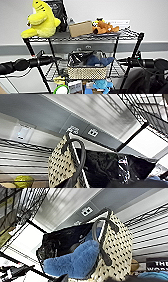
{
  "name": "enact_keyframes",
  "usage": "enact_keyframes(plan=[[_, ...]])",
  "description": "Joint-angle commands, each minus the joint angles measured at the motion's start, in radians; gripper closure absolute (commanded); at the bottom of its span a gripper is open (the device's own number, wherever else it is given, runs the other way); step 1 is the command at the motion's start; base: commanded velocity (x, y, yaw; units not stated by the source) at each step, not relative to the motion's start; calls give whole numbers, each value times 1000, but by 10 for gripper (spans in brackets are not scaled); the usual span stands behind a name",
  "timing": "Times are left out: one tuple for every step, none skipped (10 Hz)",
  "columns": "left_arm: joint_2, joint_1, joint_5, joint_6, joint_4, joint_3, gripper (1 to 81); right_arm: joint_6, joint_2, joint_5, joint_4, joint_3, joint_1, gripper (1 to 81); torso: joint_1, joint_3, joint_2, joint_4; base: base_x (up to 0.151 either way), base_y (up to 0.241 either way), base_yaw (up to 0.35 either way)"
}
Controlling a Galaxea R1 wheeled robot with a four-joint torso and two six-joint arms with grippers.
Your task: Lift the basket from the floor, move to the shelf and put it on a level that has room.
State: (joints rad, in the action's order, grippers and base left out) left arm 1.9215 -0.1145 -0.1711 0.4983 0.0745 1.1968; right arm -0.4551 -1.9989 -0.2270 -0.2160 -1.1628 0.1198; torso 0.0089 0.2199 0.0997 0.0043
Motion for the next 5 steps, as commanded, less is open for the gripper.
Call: enact_keyframes(plan=[[-197,-23,8,-7,-10,-198,10,-28,207,12,-6,203,-5,10,0,0,0,0,0,0,0],[-240,-69,-7,-12,-15,-236,10,-28,257,5,-6,245,11,10,0,0,0,0,0,0,0],[-280,-147,-8,-14,-15,-270,10,-28,304,-27,-3,281,66,10,0,0,0,0,0,0,0],[-321,-228,4,-18,-16,-292,10,-28,332,-35,3,292,123,10,-1,-1,0,0,0,0,0],[-347,-309,5,-24,-18,-304,10,-27,349,-38,10,307,172,10,-1,-1,1,0,0,0,0]])
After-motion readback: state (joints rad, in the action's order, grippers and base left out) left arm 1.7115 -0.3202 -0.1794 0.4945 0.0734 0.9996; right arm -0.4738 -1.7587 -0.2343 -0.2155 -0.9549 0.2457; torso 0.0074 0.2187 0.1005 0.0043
